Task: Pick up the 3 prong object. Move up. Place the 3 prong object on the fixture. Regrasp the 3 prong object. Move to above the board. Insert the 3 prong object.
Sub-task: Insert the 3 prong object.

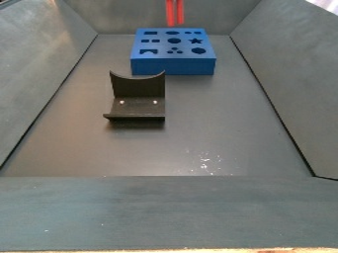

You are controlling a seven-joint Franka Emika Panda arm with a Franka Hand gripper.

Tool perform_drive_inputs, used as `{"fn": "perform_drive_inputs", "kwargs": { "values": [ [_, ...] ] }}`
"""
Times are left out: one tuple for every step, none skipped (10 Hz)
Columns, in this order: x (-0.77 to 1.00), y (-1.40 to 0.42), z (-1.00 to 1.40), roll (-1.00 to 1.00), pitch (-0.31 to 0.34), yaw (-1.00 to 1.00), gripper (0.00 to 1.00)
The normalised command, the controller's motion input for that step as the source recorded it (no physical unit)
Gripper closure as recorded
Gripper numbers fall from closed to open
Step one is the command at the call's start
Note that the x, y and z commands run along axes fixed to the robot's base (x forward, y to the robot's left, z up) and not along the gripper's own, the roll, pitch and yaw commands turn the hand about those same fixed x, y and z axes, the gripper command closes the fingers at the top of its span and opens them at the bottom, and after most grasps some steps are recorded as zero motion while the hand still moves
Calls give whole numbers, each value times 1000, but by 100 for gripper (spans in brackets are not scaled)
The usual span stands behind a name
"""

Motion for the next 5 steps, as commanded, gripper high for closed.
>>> {"fn": "perform_drive_inputs", "kwargs": {
  "values": [
    [-20, 0, 0, 0, 0, 0, 100],
    [-71, 63, -183, 0, -29, -174, 100],
    [-154, 120, -254, 0, -20, -360, 100],
    [-131, 106, -277, 0, 0, -371, 100],
    [-117, 86, -280, 0, 0, -374, 100]
  ]
}}
